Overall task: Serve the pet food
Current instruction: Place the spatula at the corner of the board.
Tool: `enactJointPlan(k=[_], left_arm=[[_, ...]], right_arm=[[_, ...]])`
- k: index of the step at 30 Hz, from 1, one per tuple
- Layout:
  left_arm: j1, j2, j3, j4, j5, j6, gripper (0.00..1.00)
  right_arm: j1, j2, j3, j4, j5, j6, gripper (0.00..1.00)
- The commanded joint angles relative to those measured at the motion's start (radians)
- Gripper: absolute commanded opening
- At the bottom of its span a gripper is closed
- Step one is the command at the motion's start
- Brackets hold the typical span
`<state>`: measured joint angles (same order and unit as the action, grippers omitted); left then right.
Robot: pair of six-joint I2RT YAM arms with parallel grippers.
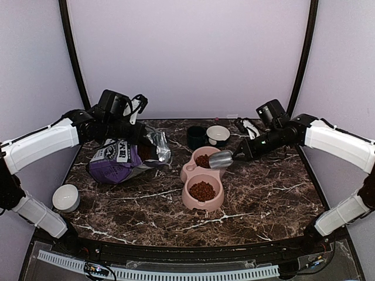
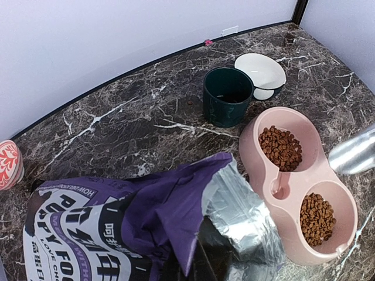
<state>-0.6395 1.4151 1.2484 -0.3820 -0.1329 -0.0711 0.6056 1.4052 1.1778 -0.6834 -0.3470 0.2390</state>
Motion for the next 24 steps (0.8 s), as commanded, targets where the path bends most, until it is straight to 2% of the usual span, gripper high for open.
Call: enactJointPlan(k=[1, 10, 19, 24], left_arm=[[-0.005, -0.08, -0.006, 0.114, -0.018, 0.021, 0.0], [-0.005, -0.082, -0.019, 0.127, -0.028, 0.028, 0.0], [-0.005, -0.077, -0.02, 0.126, -0.046, 0.04, 0.0], [-0.005, -0.072, -0.02, 0.126, -0.054, 0.045, 0.0]], right_arm=[[-0.105, -0.1, -0.089, 0.267, 0.057, 0.129, 0.0], [-0.327, -0.16, -0.264, 0.564, 0.108, 0.28, 0.0], [-0.479, 0.005, -0.334, 0.807, -0.009, 0.404, 0.0], [-0.501, 0.101, -0.327, 0.889, 0.013, 0.414, 0.0]])
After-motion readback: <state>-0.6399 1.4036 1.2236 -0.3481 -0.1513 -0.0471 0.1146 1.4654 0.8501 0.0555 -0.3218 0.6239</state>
